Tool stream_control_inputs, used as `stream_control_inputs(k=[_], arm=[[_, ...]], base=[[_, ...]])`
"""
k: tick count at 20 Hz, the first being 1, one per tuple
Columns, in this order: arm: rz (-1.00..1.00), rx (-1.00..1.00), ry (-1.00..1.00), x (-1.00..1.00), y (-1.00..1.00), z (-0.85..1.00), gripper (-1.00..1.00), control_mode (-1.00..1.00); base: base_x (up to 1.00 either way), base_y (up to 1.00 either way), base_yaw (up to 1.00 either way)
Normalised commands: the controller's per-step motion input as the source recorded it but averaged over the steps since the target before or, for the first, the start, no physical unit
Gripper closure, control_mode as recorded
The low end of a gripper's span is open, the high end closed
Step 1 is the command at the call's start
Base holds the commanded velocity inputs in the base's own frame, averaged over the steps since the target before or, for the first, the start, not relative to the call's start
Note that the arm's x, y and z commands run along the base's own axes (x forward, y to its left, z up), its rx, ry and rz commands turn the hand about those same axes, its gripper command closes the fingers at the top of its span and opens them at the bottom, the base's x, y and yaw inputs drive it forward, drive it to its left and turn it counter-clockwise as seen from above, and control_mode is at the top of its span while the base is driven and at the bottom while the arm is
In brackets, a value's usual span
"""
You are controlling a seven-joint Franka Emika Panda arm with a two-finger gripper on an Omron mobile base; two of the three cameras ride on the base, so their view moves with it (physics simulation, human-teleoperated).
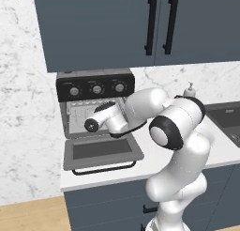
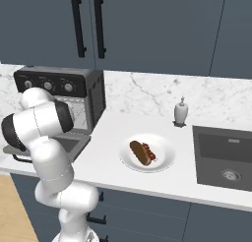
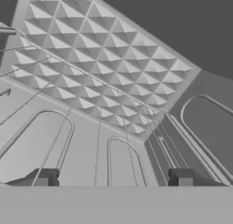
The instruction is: Pick up the kebab skewer and baguette bread, and place them inside the toaster oven. Close the toaster oven door and start by setting the timer.
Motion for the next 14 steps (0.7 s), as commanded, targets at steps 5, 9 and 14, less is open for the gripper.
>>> stream_control_inputs(k=[5, 9, 14], arm=[[0.00, 0.01, 0.00, 0.06, 0.00, -0.08, 1.00, -1.00], [0.00, 0.07, 0.05, -0.01, 0.00, 0.00, 1.00, -1.00], [0.00, 0.12, 0.07, -0.02, 0.00, 0.00, 1.00, -1.00]], base=[[0.00, 0.00, 0.00], [0.00, 0.00, 0.00], [0.00, 0.00, 0.00]])
